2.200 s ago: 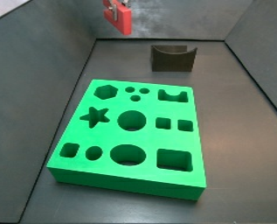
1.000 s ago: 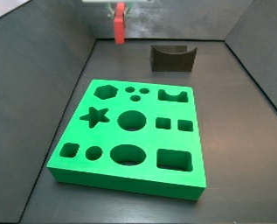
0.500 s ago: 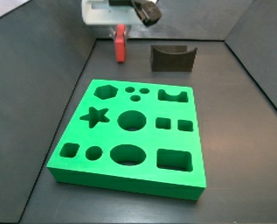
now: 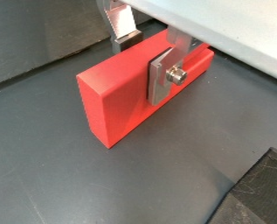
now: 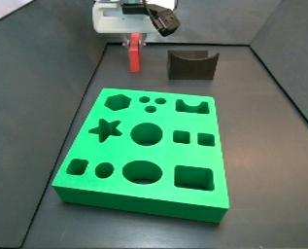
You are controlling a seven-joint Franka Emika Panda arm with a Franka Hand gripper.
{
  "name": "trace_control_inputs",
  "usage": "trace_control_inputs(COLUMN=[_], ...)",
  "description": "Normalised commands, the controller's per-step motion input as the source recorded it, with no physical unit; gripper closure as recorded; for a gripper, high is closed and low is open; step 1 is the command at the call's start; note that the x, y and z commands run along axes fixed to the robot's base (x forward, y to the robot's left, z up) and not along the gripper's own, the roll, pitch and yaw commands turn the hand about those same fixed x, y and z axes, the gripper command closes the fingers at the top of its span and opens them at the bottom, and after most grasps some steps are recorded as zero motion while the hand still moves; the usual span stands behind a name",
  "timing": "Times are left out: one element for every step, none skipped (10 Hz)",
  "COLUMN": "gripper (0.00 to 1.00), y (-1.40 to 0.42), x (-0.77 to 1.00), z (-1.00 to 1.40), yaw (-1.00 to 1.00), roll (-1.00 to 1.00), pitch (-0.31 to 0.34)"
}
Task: Pick up the double-square object. Move up. Rotate the double-square object. Place the double-square object on the fixture. Regrasp the double-square object. Move to above the board. Insert the double-square object.
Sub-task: Rotate the double-square object.
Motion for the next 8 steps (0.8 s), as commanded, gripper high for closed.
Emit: trace_control_inputs(gripper=[1.00,1.00,1.00,1.00,1.00,1.00,0.00,0.00], y=[0.00,0.00,0.00,0.00,0.00,0.00,0.00,0.00], x=[0.02,0.02,0.02,0.02,0.02,0.02,0.00,0.00], z=[-0.47,-0.47,-0.47,-0.47,-0.47,-0.47,0.00,1.00], yaw=[0.01,0.01,0.01,0.01,0.01,0.01,0.00,0.00], roll=[-0.06,-0.06,-0.06,-0.06,-0.06,-0.06,0.00,0.00], pitch=[-0.015,-0.015,-0.015,-0.015,-0.015,-0.015,0.000,0.000])
